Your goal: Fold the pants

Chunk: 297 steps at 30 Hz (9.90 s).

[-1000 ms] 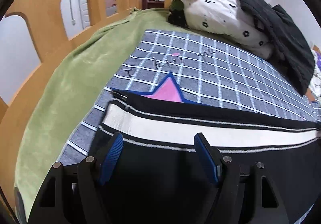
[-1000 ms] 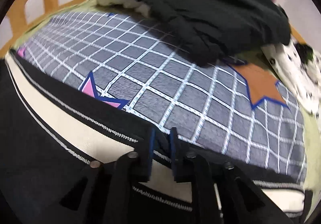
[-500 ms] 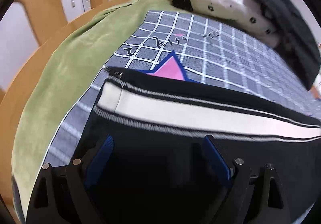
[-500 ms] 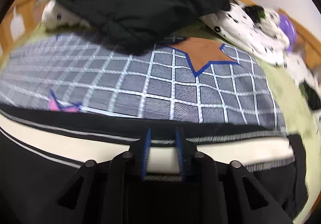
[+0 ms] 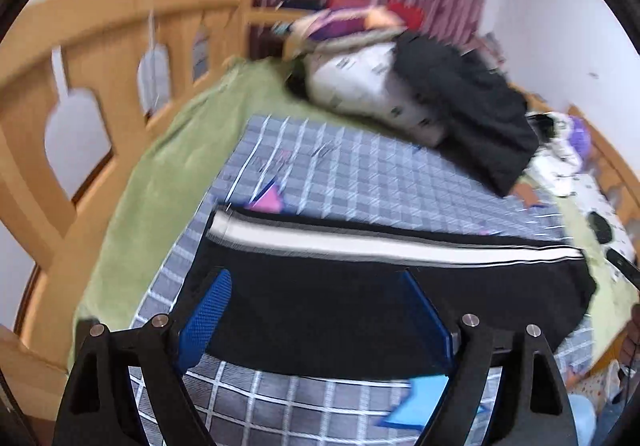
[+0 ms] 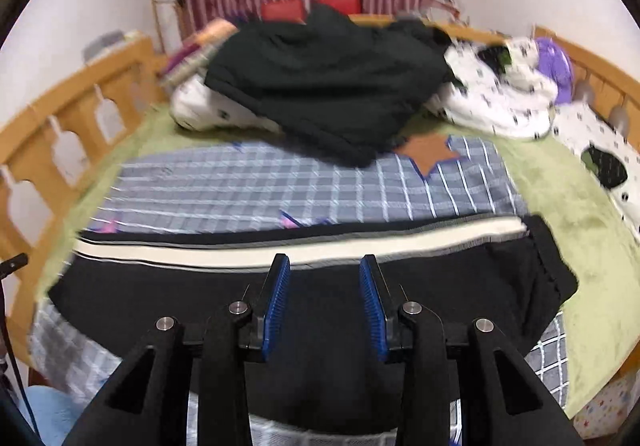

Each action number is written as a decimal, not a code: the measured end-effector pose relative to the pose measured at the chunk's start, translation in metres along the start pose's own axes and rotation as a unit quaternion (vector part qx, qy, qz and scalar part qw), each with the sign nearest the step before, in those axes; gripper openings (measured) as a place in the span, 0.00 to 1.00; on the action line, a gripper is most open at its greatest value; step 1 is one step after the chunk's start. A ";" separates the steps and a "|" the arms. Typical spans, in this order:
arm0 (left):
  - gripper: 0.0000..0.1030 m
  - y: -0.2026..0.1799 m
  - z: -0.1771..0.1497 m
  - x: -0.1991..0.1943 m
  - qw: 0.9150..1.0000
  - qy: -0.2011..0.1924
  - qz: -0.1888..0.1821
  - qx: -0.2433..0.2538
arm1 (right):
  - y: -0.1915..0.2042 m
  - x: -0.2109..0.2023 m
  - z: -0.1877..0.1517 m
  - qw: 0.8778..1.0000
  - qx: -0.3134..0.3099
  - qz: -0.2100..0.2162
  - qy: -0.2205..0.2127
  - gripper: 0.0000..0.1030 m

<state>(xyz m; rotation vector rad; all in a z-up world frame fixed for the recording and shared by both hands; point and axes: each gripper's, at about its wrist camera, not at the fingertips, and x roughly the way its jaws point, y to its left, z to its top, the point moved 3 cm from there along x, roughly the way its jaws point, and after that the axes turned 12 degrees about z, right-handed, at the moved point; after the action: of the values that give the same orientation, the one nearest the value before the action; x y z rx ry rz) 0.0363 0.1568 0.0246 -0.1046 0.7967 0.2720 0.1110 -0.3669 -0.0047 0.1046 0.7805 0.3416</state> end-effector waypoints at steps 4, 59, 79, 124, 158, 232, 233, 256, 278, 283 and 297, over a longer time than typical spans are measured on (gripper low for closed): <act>0.83 -0.016 0.007 -0.047 0.999 -0.043 0.021 0.020 | 0.043 -0.043 0.014 0.999 -0.002 0.032 -0.042 0.60; 0.10 -0.184 -0.030 0.073 0.996 -0.061 0.025 0.057 | -0.090 -0.015 -0.147 0.997 0.044 -0.049 -0.051 0.56; 0.72 -0.282 -0.159 0.047 0.972 -0.010 -0.127 0.200 | -0.112 -0.006 -0.143 0.992 0.111 -0.005 -0.051 0.56; 0.76 -0.117 -0.116 0.150 0.997 0.066 -0.039 -0.005 | -0.057 0.224 -0.047 0.983 0.017 0.089 0.158 0.33; 0.76 -0.136 -0.127 0.128 0.995 0.064 -0.079 0.019 | -0.066 0.089 -0.110 0.996 0.000 0.001 0.090 0.43; 0.67 -0.033 -0.059 0.167 0.998 0.059 0.009 0.028 | -0.069 0.071 -0.093 0.998 -0.027 -0.037 0.043 0.47; 0.67 -0.038 -0.072 0.168 0.997 0.070 0.002 0.033 | -0.067 0.091 -0.099 0.996 -0.037 -0.044 0.062 0.47; 0.72 0.051 -0.122 0.103 0.997 -0.009 0.060 -0.037 | 0.161 0.117 -0.129 0.986 -0.041 0.143 0.073 0.47; 0.72 0.065 -0.124 0.121 0.998 0.015 0.032 -0.045 | 0.192 0.177 -0.109 0.984 -0.128 0.085 0.092 0.32; 0.72 0.074 -0.123 0.130 0.997 0.033 0.014 -0.072 | 0.185 0.213 -0.121 0.979 -0.144 0.034 0.141 0.20; 0.72 0.064 -0.132 0.155 0.990 0.094 -0.046 -0.090 | 0.145 0.209 -0.126 0.988 -0.072 0.044 0.130 0.07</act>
<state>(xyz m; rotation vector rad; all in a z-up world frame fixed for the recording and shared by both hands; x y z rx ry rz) 0.0301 0.2242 -0.1780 -0.3393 0.9510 0.2479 0.1221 -0.1636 -0.2026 -0.0425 1.0082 0.5004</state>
